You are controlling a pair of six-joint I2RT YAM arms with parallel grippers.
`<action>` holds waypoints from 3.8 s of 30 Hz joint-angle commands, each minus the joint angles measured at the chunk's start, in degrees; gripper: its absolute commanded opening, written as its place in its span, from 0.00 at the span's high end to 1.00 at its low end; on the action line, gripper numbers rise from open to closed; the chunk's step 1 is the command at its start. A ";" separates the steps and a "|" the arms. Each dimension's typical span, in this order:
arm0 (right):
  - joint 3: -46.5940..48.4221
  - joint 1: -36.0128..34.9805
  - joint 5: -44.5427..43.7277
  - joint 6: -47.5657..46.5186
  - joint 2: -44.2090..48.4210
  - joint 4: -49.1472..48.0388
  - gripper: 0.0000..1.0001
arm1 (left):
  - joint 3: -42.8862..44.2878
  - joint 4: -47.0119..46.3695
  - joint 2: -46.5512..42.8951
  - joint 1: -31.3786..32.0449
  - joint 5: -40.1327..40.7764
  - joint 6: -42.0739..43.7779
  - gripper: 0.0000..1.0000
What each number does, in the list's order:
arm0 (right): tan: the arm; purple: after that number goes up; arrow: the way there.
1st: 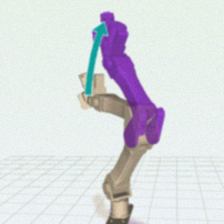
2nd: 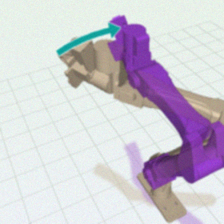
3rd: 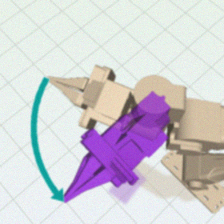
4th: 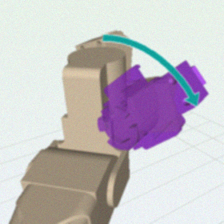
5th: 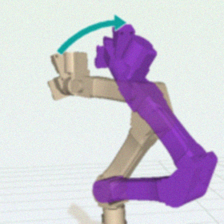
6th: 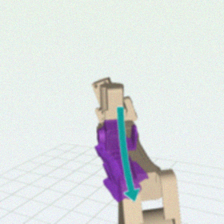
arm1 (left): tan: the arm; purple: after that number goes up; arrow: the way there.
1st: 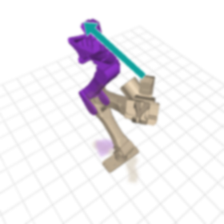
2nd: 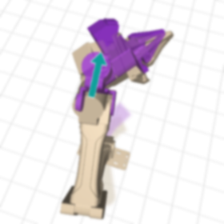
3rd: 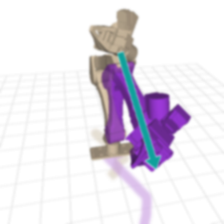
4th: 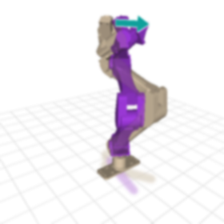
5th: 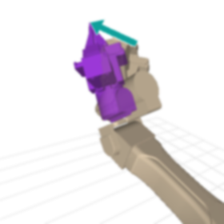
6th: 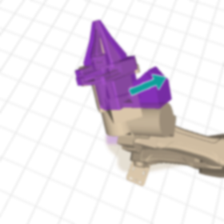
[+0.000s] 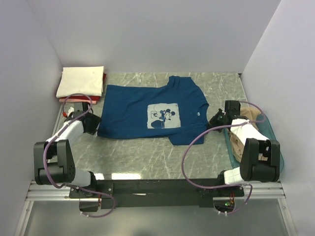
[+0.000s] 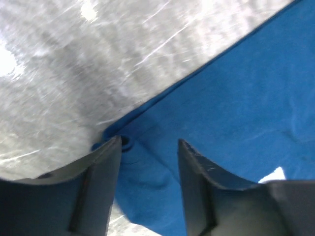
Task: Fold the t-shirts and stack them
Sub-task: Flatten the tshirt out
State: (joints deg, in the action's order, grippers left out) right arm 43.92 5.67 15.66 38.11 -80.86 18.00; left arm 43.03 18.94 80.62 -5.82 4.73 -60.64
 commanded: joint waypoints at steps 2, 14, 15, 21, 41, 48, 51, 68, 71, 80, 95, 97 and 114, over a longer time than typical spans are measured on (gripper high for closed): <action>0.64 0.13 -1.68 0.21 -0.61 -2.36 1.00 | 1.80 -1.71 -1.34 -1.20 -0.69 1.14 0.40; -0.85 0.04 -0.63 -0.05 1.58 -2.27 1.00 | -5.74 1.89 -10.65 -2.61 3.18 0.61 0.37; -0.94 0.13 -0.63 -0.14 1.93 -2.18 1.00 | -6.80 2.24 -12.49 -2.70 3.35 0.18 0.38; -2.52 0.04 0.25 -0.23 3.43 -2.62 1.00 | -14.19 1.36 -18.03 -2.61 0.63 -0.70 0.63; -4.81 0.04 0.42 -1.46 10.09 0.19 1.00 | -12.44 4.51 -21.80 -2.52 -1.22 1.75 0.99; -4.55 0.13 -4.14 -3.56 20.90 7.04 1.00 | -9.98 15.42 -32.26 -2.61 3.26 2.90 0.99; -4.11 0.13 -5.20 -3.83 23.11 7.67 1.00 | -10.68 12.89 -33.07 -2.70 2.22 2.29 0.99; 10.31 0.04 2.10 2.15 -10.02 -2.35 1.00 | 19.99 4.00 14.48 -2.26 -4.20 3.33 0.75; 9.08 0.04 2.27 1.71 -9.58 -3.41 1.00 | 18.59 2.69 12.73 -2.44 -4.20 4.12 0.55; 6.62 -0.05 2.97 1.35 -7.73 -4.99 1.00 | 17.70 1.80 12.71 -2.44 -2.71 3.34 0.57; 6.53 -0.66 4.64 1.71 -8.44 -5.87 1.00 | 26.76 11.91 21.94 6.34 10.38 -5.62 0.59; 6.44 -0.75 4.73 1.71 -8.52 -6.05 1.00 | 27.55 12.61 22.82 7.23 11.08 -6.15 0.60; 6.09 -1.01 5.52 1.88 -9.76 -7.01 1.00 | 28.17 14.02 27.31 8.81 12.23 -7.65 0.74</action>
State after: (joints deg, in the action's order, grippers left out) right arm 50.19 5.10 20.67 39.59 -90.89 12.82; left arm 70.08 32.36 106.69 2.72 15.84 -67.31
